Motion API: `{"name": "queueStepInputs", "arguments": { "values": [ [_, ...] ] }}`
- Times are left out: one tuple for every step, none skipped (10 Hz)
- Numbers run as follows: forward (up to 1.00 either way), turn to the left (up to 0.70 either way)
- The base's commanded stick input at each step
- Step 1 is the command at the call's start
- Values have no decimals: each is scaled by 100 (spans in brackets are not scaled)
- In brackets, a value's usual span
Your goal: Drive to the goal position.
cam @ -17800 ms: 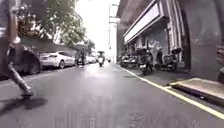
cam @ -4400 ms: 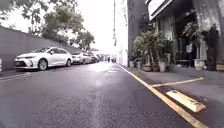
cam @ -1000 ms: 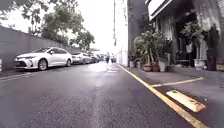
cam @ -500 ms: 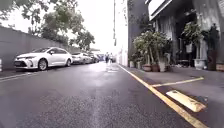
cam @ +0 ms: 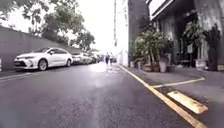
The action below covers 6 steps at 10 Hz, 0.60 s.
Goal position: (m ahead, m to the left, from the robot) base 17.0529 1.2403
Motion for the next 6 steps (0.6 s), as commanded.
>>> {"name": "queueStepInputs", "arguments": {
  "values": [
    [41, 3],
    [41, 3],
    [41, 3],
    [41, 3],
    [41, 3],
    [41, 3]
  ]
}}
